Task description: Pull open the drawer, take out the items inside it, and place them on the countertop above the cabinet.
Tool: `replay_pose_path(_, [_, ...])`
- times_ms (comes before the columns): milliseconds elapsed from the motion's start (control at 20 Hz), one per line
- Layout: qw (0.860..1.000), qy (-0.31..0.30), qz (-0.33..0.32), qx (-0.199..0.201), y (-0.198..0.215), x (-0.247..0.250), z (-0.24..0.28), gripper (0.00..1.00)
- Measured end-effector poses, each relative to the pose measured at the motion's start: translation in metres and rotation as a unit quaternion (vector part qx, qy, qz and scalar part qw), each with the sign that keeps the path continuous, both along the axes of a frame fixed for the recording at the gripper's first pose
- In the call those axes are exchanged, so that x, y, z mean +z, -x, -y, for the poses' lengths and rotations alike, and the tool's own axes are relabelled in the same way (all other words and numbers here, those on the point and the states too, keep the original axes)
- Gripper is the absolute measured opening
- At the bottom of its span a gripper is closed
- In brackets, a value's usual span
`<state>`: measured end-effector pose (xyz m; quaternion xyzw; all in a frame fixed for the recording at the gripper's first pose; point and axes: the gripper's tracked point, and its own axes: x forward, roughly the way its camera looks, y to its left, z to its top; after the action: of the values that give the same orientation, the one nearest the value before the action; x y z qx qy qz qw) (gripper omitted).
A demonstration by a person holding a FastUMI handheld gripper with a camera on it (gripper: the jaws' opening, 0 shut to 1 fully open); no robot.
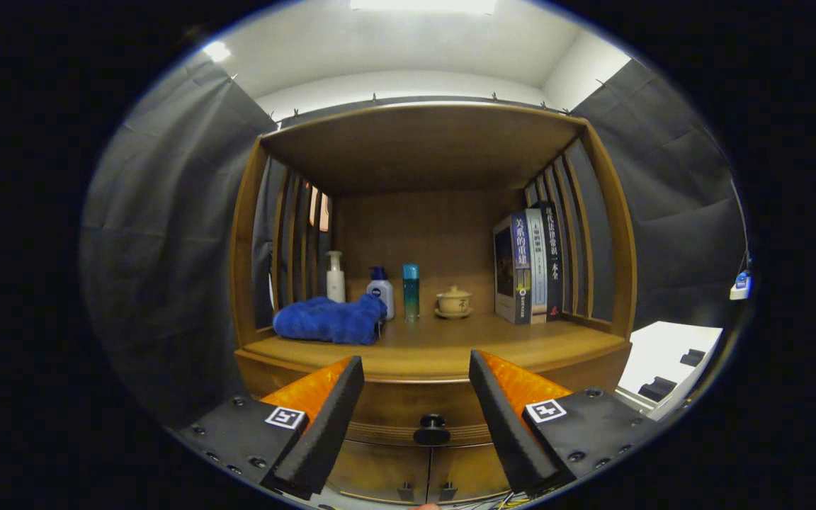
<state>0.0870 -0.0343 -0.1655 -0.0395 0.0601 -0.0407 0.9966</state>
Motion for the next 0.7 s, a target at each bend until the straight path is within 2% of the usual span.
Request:
replay_pose_path(150, [1.000,0.012,-0.022,-0.007,-0.016,-0.040,0.008,0.97])
replay_pose_path(350, [0.998,-0.024,-0.048,-0.025,-0.030,-0.080,0.023,0.96])
replay_pose_path(650, [0.996,-0.030,-0.074,-0.032,-0.039,-0.112,0.035,0.82])
replay_pose_path(700, [0.996,-0.026,-0.076,-0.033,-0.043,-0.115,0.036,0.77])
